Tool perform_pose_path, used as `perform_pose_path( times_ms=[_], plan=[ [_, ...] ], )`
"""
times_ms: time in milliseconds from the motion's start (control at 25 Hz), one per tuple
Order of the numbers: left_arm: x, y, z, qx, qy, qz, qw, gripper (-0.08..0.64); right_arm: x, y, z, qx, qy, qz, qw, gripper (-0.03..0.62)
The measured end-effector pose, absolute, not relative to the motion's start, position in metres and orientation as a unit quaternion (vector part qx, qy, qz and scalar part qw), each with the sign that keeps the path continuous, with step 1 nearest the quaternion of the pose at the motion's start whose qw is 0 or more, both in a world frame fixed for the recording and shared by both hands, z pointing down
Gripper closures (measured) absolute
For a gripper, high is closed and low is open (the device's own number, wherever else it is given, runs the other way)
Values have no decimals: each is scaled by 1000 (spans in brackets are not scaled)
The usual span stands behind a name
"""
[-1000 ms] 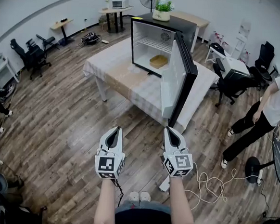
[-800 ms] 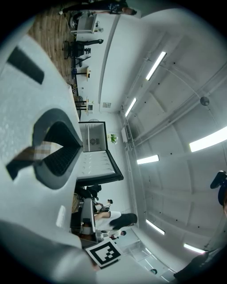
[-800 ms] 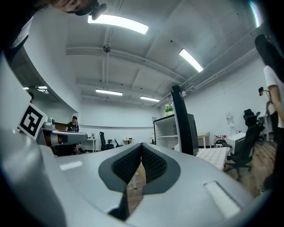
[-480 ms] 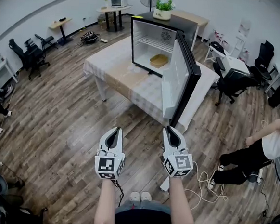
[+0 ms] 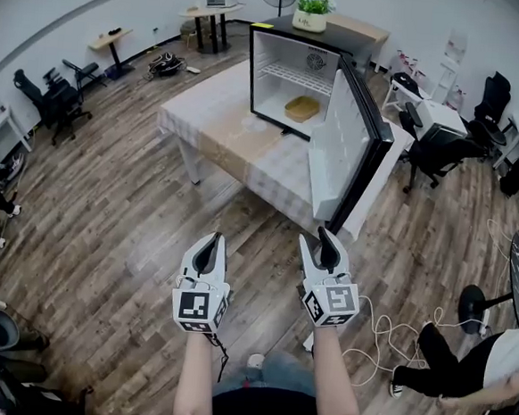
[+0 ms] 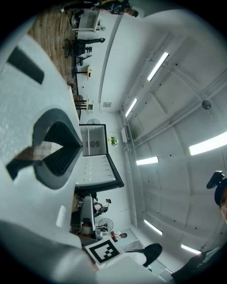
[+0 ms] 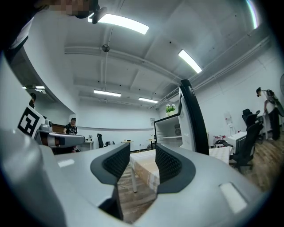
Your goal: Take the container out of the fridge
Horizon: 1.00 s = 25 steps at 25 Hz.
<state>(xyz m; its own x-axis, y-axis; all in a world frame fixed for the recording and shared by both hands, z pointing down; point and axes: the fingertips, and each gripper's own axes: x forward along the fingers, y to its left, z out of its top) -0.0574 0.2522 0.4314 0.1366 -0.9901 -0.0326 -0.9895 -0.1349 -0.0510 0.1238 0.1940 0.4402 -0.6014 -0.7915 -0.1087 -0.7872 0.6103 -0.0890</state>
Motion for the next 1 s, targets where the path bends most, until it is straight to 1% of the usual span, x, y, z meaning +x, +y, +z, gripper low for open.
perform_pose_path(
  times_ms=[360,760,1000],
  plan=[
    [-87,241,433,-748,663,4,29,555,98,180,438,-439,896,-10,70,344],
    [-111,187,431,-743,667,12,46,555,67,126,432,-426,901,9,85,330],
    [-138,121,444,-737,674,-2,56,555,31,51,440,-414,906,15,92,330]
  ],
)
